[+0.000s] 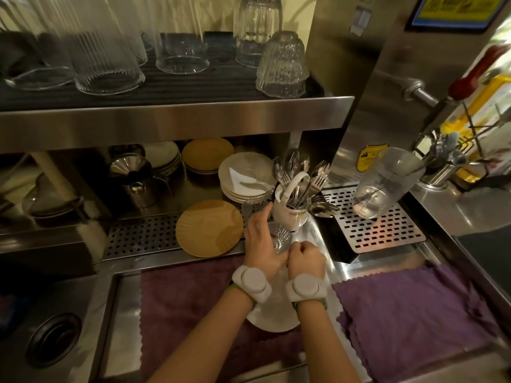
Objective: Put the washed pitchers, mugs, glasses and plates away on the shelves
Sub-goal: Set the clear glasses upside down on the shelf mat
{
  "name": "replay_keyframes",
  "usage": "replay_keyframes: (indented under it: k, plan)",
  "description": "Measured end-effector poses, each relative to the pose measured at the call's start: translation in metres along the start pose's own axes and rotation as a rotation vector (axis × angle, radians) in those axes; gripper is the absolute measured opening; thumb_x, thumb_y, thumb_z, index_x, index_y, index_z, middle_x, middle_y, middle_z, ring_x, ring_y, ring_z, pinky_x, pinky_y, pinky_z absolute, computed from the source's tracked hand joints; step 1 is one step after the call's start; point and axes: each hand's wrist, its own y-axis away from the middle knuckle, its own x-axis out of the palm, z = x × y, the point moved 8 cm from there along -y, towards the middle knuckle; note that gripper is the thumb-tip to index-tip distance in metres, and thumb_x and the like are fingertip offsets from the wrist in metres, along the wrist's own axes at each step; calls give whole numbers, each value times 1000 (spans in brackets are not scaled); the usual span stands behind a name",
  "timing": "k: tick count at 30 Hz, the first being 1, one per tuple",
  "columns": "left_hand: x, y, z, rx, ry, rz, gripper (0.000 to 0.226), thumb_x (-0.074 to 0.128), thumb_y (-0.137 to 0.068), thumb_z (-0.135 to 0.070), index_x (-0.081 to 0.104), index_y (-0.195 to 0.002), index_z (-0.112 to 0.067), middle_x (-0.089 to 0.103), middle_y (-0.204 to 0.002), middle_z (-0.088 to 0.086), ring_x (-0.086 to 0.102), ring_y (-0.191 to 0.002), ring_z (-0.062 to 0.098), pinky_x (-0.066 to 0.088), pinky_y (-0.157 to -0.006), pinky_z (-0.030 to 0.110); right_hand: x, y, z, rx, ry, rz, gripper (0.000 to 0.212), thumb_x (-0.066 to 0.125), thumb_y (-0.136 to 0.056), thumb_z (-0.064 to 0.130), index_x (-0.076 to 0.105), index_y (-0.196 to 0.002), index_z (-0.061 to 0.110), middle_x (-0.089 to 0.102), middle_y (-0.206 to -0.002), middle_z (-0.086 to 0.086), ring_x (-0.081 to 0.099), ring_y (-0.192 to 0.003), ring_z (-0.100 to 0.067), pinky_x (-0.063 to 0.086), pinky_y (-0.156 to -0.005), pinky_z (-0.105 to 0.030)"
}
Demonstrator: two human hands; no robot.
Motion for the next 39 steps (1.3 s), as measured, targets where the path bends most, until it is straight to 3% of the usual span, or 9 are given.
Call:
replay_keyframes:
  k: [7, 13, 16, 21, 23, 27, 33, 37, 39]
  plan:
    - [-31, 16, 4, -9, 47, -89, 98, 78, -68, -31, 11, -139, -39, 41, -134, 2, 38, -121, 20, 38, -101, 33, 33, 11, 16, 106, -309, 319, 58, 31, -95, 51, 63, -71, 9, 65, -61, -8, 64, -44, -22, 45, -34, -22]
    - [-49, 24, 16, -56, 77, -134, 97, 81, -66, -25, 20, -141, -24, 36, -122, -3, 40, -119, 18, 41, -100, 34, 50, 17, 41, 52, -462, 447, 43, 46, -86, 58, 59, -109, 24, 67, -108, -3, 64, -99, -24, 50, -89, -37]
    - [-54, 24, 24, -88, 66, -140, 96, 82, -66, -22, 22, -141, -16, 34, -127, 3, 39, -121, 18, 40, -98, 27, 49, 23, 49, 60, -509, 439, 60, 65, -75, 53, 52, -120, 15, 65, -112, -8, 63, -99, -23, 51, -92, -42]
    - [-61, 22, 24, -131, 113, -98, 98, 81, -67, -17, 18, -143, -13, 33, -136, 9, 40, -126, 21, 41, -102, 31, 34, 31, 84, -192, -414, 386, 73, 80, -68, 33, 40, -126, 13, 61, -105, 0, 60, -88, -7, 51, -73, -19]
    - [-65, 20, 20, -147, 111, -107, 94, 78, -70, -19, 19, -143, -12, 35, -137, 11, 40, -126, 20, 38, -102, 27, 26, 36, 100, -302, -339, 344, 76, 81, -66, 30, 41, -128, 12, 57, -111, -3, 59, -98, -15, 53, -82, -28]
    - [-76, 15, 6, -118, 31, -149, 79, 71, -77, -17, 25, -140, -7, 39, -135, 12, 38, -125, 20, 26, -96, 11, 10, 49, 130, -481, -184, 250, 60, 77, -70, 25, 52, -123, 13, 54, -117, -6, 55, -106, -18, 47, -92, -25]
    - [-100, 14, -16, -58, 76, -180, 79, 68, -76, -9, 23, -141, -9, 39, -137, 10, 41, -126, 21, 37, -106, 29, -15, 68, 165, -591, -174, 229, 58, 77, -68, 18, 56, -122, 15, 62, -115, -5, 58, -108, -20, 49, -95, -35]
    - [-129, 22, -37, 23, 86, -339, 76, 68, -73, -5, 30, -138, -11, 38, -130, -4, 38, -123, 9, 27, -97, 1, -34, 84, 192, -675, -208, 256, 64, 82, -61, 18, 56, -119, 19, 62, -114, -1, 57, -106, -15, 49, -95, -35]
    - [-145, 26, -51, 75, 93, -422, 73, 68, -73, -14, 33, -137, -10, 39, -127, -4, 38, -122, 10, 30, -98, 8, -46, 95, 207, -730, -250, 264, 63, 83, -60, 18, 56, -116, 21, 61, -113, 1, 55, -103, -9, 50, -92, -26]
